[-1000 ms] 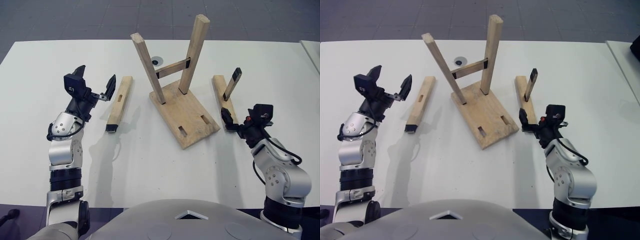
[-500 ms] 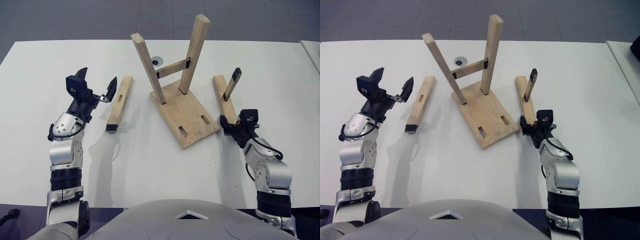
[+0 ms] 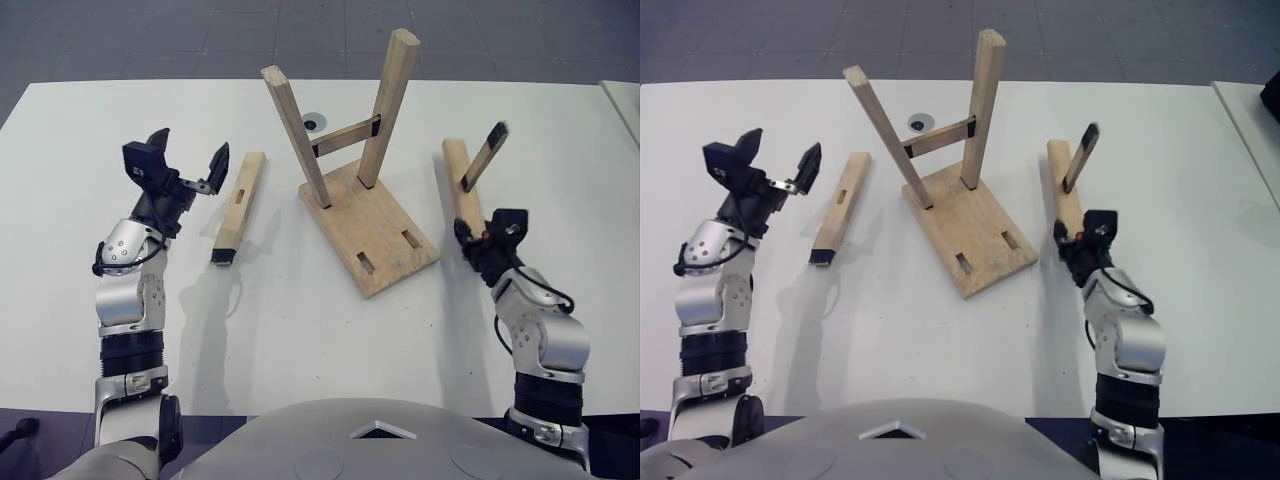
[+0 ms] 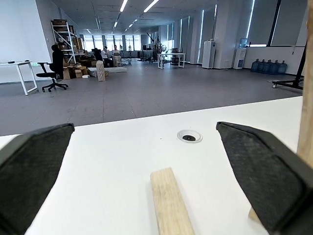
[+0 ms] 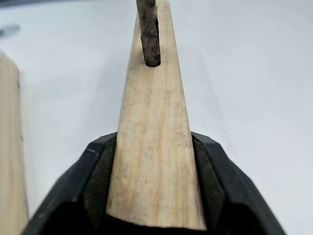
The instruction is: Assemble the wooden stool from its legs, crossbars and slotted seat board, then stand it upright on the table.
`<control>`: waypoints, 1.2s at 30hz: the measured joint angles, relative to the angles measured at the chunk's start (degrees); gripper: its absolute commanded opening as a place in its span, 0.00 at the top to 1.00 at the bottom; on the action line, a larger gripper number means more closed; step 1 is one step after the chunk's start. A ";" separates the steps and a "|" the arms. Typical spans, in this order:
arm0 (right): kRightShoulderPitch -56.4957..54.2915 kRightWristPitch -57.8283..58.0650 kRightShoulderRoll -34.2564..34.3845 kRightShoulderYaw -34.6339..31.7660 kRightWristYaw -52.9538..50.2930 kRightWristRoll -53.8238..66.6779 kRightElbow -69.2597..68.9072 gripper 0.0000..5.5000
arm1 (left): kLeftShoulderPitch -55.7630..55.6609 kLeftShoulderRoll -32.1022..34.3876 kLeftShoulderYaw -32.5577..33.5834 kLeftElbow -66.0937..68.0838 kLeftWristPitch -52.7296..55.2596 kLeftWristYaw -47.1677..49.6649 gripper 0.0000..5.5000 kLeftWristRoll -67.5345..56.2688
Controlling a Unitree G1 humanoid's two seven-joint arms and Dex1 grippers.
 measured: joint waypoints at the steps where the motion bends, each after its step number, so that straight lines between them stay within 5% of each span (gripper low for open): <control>1: -2.17 0.74 -0.69 -1.54 -0.05 1.53 -1.73 0.62 | -0.91 -0.15 1.09 -0.86 1.46 0.30 0.02 -2.37; 8: -13.13 9.17 -6.24 -9.69 -0.49 12.31 -10.02 0.62 | -7.12 -0.83 8.48 -8.36 16.82 2.01 0.02 -28.32; 17: -26.19 14.02 -6.90 -9.98 0.59 37.30 -12.67 0.62 | -11.11 5.15 6.83 -19.14 35.52 7.18 0.05 -62.10; 24: -27.36 15.72 -6.13 -1.08 9.98 48.14 -5.93 0.62 | -11.23 4.85 -1.23 -19.64 38.59 9.09 0.24 -63.95; 32: -27.43 15.90 -7.64 4.65 17.46 51.26 -2.61 0.62 | -10.82 4.84 -4.57 -18.50 39.23 6.29 0.03 -60.30; 36: -26.81 17.88 -7.98 6.67 20.89 55.06 -1.30 0.62 | -10.97 4.75 -4.58 -18.14 39.99 5.35 0.02 -63.50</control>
